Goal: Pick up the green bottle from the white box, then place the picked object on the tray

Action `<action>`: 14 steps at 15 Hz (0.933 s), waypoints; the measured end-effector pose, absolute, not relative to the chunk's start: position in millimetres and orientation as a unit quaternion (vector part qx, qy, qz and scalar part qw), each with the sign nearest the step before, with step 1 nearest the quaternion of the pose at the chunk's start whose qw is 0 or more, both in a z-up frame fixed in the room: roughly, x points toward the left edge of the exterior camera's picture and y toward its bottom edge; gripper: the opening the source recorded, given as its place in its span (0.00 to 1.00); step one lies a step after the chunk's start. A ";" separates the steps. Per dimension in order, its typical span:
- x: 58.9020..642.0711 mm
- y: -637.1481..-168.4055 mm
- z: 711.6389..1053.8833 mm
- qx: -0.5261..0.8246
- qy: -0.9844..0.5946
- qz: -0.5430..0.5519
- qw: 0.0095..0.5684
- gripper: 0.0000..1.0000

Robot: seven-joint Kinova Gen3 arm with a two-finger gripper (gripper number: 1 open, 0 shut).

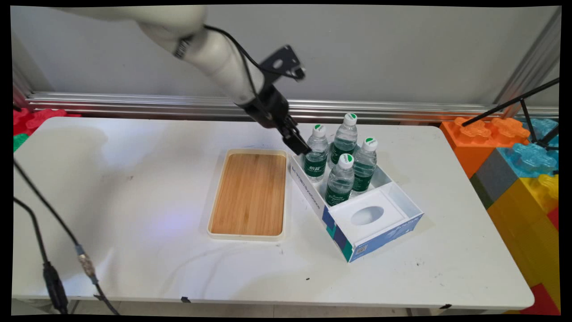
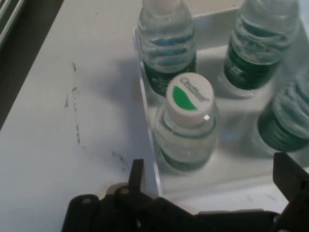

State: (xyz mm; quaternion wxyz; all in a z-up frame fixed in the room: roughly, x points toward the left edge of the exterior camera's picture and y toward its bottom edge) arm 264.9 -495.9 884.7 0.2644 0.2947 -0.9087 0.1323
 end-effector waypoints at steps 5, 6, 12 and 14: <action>240.0 -520.4 840.4 0.291 -0.905 0.140 0.276 1.00; 237.4 -523.3 834.6 0.290 -0.905 0.141 0.276 1.00; 228.4 -533.5 809.7 0.281 -0.906 0.150 0.279 0.00; 227.6 -533.8 807.2 0.279 -0.906 0.150 0.280 0.00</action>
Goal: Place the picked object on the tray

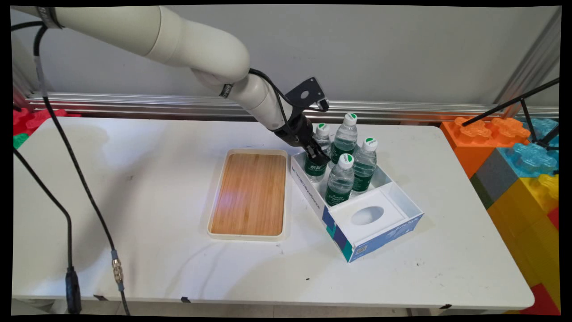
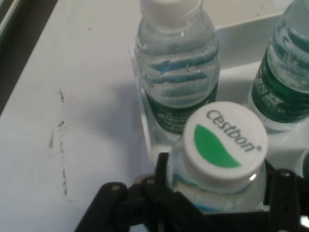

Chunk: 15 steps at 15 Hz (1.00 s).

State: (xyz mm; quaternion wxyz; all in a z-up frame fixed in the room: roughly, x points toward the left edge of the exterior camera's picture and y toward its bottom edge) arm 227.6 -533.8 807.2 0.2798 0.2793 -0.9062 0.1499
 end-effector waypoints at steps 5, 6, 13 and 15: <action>229.5 -528.5 823.0 0.283 -0.903 0.149 0.286 0.00; 230.5 -526.9 834.2 0.285 -0.901 0.152 0.290 0.00; 248.1 -512.7 930.6 0.297 -0.890 0.164 0.303 0.00; 262.6 -502.3 961.0 0.298 -0.893 0.164 0.295 0.00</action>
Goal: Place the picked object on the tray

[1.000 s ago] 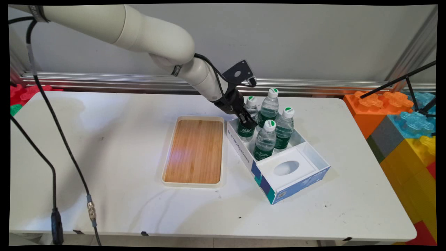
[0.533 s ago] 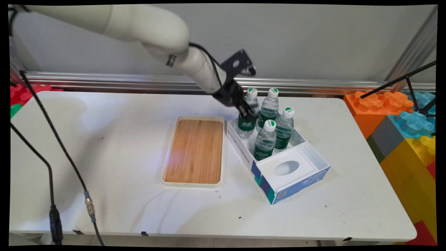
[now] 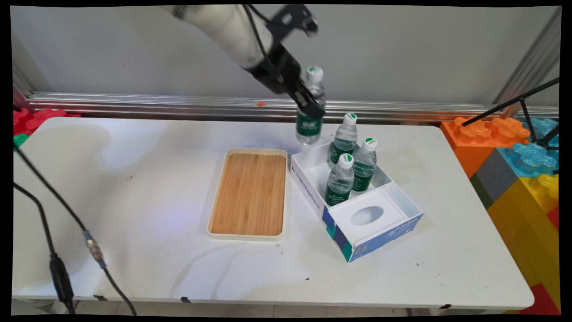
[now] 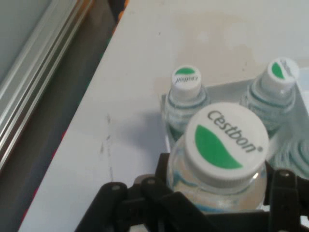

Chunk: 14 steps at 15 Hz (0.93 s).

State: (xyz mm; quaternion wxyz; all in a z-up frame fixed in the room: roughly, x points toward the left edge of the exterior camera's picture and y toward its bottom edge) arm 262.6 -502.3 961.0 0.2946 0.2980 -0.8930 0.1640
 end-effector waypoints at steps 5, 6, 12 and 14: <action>316.0 -487.3 984.2 0.295 -0.900 0.173 0.269 0.00; 323.8 -487.0 981.6 0.293 -0.901 0.175 0.269 0.00; 352.8 -500.3 928.5 0.285 -0.907 0.165 0.261 0.00; 359.2 -506.0 903.6 0.284 -0.912 0.150 0.256 0.00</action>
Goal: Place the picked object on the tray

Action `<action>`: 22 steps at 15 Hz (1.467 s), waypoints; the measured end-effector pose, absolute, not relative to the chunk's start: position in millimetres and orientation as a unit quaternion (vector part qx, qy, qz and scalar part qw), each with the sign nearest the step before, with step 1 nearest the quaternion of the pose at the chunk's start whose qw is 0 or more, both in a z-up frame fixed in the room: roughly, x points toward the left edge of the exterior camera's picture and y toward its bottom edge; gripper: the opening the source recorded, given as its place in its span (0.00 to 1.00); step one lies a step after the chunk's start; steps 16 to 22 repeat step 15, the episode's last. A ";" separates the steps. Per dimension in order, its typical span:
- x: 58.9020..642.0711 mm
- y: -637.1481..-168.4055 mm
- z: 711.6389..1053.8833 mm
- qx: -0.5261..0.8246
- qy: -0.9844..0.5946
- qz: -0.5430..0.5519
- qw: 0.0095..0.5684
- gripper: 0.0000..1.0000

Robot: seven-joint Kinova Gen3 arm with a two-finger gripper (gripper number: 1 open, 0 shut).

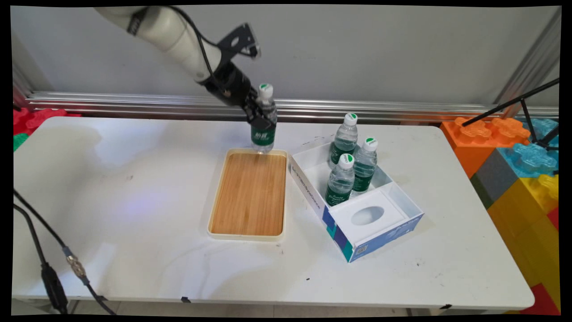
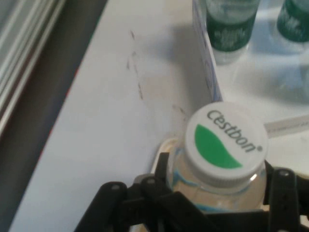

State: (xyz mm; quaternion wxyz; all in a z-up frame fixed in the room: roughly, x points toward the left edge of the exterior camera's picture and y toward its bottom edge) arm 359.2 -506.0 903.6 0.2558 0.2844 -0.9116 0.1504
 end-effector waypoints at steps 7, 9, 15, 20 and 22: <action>370.1 -525.2 848.7 0.271 -0.920 0.130 0.252 0.00; 371.9 -527.7 840.5 0.268 -0.921 0.128 0.253 0.00; 371.7 -533.8 823.5 0.250 -0.925 0.122 0.260 1.00; 371.7 -533.8 823.5 0.250 -0.925 0.122 0.260 1.00; 371.7 -533.8 823.5 0.250 -0.925 0.122 0.260 1.00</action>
